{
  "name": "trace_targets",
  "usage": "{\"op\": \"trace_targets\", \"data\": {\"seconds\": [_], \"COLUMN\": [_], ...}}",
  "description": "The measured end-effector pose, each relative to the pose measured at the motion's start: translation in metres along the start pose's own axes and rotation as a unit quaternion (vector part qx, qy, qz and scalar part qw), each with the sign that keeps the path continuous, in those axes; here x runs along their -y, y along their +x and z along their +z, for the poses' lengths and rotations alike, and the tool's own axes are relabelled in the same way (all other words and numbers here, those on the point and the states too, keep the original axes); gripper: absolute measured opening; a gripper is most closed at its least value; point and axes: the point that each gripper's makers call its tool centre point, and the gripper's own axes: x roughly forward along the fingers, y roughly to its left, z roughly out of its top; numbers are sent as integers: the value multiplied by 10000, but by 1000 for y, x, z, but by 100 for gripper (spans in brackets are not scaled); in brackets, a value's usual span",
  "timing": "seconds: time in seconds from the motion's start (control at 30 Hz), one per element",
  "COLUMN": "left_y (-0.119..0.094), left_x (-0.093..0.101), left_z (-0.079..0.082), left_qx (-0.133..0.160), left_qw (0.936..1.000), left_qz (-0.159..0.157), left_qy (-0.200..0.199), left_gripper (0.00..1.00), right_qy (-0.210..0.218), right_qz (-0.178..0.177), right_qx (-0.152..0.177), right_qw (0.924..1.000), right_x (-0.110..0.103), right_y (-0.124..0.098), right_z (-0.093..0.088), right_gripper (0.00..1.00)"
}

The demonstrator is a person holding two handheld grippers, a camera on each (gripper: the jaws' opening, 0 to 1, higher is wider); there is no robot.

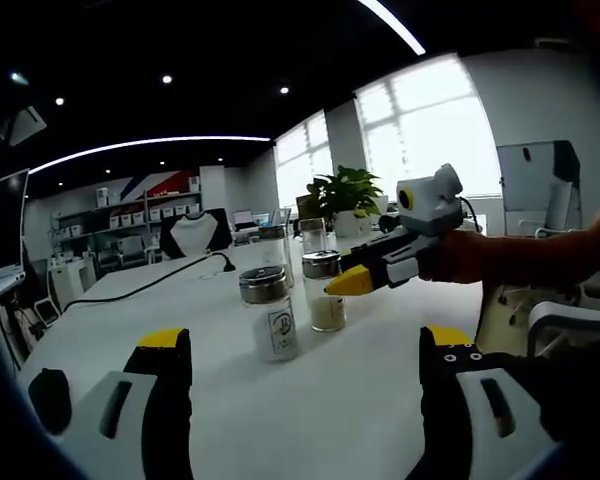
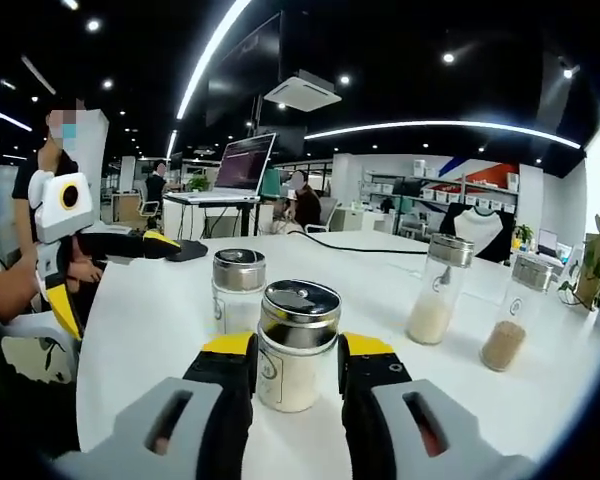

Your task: Rotate the seasoning bottle until the label or dispensing opening points toward the visible target arrow and the bottle remains upright within the marked orientation range

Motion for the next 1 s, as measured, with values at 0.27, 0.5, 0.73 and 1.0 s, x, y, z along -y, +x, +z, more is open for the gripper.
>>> {"op": "trace_targets", "data": {"seconds": [0.27, 0.5, 0.73, 1.0], "left_y": [0, 0, 0, 1], "left_x": [0, 3, 4, 5], "left_z": [3, 3, 2, 4], "left_qx": [34, 32, 29, 49], "left_qw": [10000, 10000, 10000, 10000], "left_qz": [6, -15, -25, -36], "left_qy": [-17, -13, -20, -52], "left_gripper": [100, 100, 100, 100], "right_qy": [43, 148, 351, 466], "right_qz": [-23, -359, -737, -1152], "right_qx": [334, 493, 695, 608], "right_qw": [9994, 9980, 9942, 9904], "right_x": [-1, 18, 47, 87], "right_y": [-12, -18, -15, 1], "right_z": [25, 42, 59, 47], "right_gripper": [41, 46, 44, 43]}}
